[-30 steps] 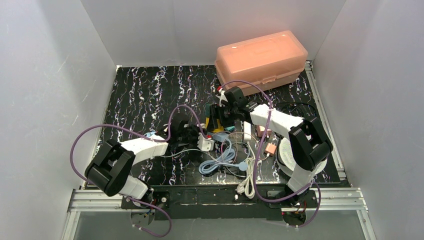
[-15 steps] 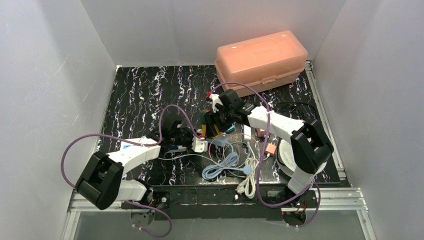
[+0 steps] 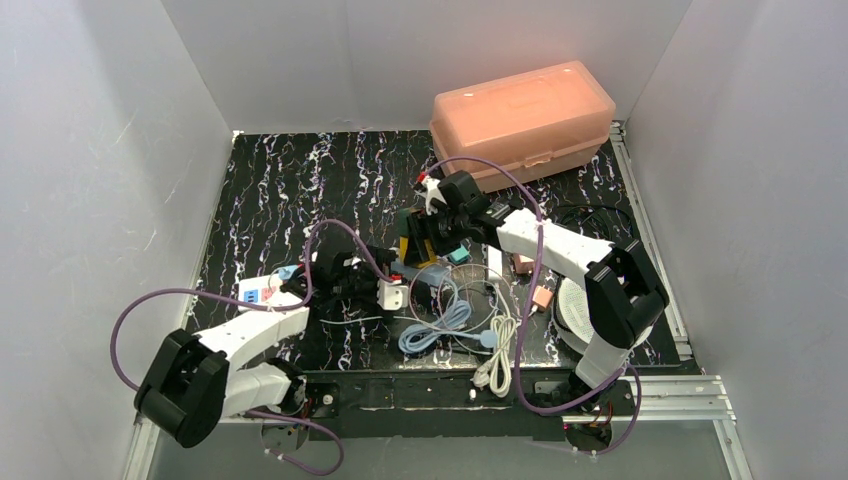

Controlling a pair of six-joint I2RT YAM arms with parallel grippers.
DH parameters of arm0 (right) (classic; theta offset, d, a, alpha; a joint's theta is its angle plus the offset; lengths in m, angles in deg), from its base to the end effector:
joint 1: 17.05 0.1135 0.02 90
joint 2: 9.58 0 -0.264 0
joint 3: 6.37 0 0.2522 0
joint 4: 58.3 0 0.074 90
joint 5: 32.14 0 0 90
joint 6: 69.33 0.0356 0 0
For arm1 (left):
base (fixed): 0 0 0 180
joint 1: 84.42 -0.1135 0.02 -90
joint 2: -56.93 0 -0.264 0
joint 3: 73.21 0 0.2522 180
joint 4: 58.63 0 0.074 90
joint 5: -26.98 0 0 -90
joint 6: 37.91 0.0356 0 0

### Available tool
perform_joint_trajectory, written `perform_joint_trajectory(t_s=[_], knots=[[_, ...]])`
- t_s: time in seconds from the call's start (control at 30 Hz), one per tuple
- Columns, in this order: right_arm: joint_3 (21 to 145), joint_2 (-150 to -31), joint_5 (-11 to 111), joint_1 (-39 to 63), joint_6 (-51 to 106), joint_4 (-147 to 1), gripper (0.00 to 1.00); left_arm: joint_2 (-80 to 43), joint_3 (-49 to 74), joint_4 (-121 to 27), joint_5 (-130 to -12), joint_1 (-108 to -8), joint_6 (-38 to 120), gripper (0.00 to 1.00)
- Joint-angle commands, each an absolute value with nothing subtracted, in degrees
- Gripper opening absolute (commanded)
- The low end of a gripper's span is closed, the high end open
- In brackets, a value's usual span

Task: Pull the plug off the socket
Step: Remove the plug from the socket.

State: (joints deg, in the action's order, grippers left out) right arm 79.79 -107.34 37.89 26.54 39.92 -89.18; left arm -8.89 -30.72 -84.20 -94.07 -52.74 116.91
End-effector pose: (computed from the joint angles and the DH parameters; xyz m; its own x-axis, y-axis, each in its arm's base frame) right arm 0.2683 0.2722 0.2518 -0.7356 -0.2724 -0.6202 -0.6228 0.6322 0.4609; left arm 0.2013 -0.1458 0.2585 0.8182 0.4061 -0.4069 0.3479 0.2136 0.9129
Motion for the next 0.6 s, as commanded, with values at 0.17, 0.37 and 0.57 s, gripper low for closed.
perform_joint_trajectory(t_s=[0.17, 0.37, 0.57], knots=[[90.25, -105.4, 34.35, 27.26, 43.04, -84.49, 0.01, 11.75, -29.61, -67.96, -103.81, -52.3, 115.73, 0.98], [91.75, -106.69, 35.84, 28.28, 43.0, -85.41, 0.01, 12.46, -27.01, -68.35, -108.28, -50.6, 115.11, 0.98], [90.86, -106.47, 37.98, 29.08, 41.94, -86.03, 0.01, 7.32, -21.51, -69.88, -113.22, -50.39, 109.32, 0.98]])
